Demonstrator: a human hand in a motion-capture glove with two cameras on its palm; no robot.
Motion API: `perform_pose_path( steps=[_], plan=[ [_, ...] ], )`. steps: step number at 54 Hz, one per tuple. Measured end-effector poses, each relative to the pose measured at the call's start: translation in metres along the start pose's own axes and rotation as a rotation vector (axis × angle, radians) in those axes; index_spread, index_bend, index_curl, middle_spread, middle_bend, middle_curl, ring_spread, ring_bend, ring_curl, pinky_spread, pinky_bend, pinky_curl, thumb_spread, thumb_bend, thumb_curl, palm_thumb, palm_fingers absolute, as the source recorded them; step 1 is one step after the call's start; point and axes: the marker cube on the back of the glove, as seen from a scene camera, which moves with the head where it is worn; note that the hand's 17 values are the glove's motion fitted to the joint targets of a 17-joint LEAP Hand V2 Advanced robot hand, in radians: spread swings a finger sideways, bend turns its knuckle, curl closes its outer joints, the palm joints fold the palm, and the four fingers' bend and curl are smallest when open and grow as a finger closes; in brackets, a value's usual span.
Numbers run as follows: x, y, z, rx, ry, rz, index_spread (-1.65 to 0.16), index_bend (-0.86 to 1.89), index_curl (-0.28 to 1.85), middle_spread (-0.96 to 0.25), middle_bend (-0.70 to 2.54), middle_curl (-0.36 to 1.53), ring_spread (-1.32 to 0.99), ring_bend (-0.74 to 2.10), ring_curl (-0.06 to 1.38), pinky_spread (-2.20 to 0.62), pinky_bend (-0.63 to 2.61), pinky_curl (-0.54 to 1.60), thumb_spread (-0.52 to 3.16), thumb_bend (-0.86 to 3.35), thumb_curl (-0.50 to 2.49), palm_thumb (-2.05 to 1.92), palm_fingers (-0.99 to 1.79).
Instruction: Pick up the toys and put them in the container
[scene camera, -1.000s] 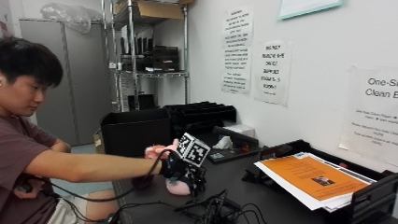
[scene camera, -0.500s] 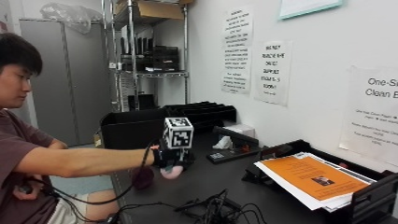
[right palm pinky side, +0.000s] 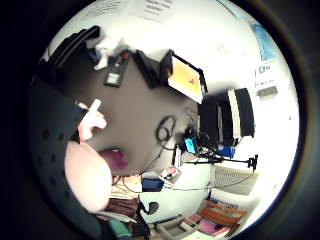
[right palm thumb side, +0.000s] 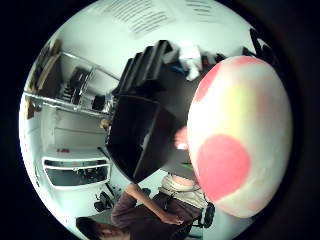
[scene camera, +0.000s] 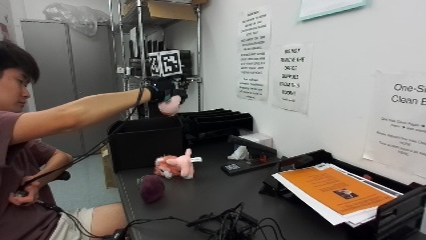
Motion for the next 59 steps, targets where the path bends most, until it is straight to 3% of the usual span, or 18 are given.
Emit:
perform_pose_path(
  steps=[16,25,31,42,46,49,53,59],
  plan=[
    [-0.202,-0.039,0.007,-0.062,-0.024,-0.294,-0.46,0.88,0.48,-0.29,1.23,0.90,-0.43,1.45,0.71,-0.35,1.17,0.56,0.46,0.13,0.91,0.74,0.71],
    [-0.260,-0.040,0.030,-0.065,-0.120,-0.456,-0.46,0.89,0.57,-0.28,1.25,0.93,-0.42,1.49,0.73,-0.35,1.22,0.58,0.45,0.11,0.95,0.74,0.65],
    [-0.284,-0.046,0.050,-0.196,-0.082,-0.403,-0.45,0.84,0.62,-0.29,1.21,0.94,-0.41,1.50,0.74,-0.35,1.28,0.59,0.46,0.08,0.97,0.72,0.58],
    [-0.298,-0.045,0.072,-0.397,0.061,-0.359,-0.36,0.49,0.62,-0.35,0.93,0.87,-0.37,1.58,0.74,-0.32,1.37,0.60,0.73,-0.01,0.91,0.60,0.19],
    [-0.297,-0.041,0.076,-0.471,0.100,-0.379,-0.28,0.17,0.53,-0.24,0.67,0.77,-0.29,1.35,0.68,-0.22,1.41,0.59,0.91,-0.09,0.80,0.40,-0.44],
    [-0.291,-0.038,0.072,-0.459,0.126,-0.395,-0.24,0.10,0.46,-0.12,0.39,0.68,-0.19,1.04,0.60,-0.13,1.41,0.56,0.98,-0.09,0.73,0.30,-0.70],
    [-0.273,-0.035,0.060,-0.441,0.151,-0.395,-0.20,0.06,0.39,-0.03,0.19,0.59,-0.09,0.75,0.51,-0.05,1.34,0.52,1.04,-0.07,0.66,0.20,-0.65],
    [-0.236,-0.027,0.033,-0.415,0.148,-0.303,-0.16,0.02,0.31,0.05,0.09,0.49,-0.01,0.55,0.41,0.02,1.22,0.47,1.10,-0.06,0.57,0.10,-0.54]
  ],
)
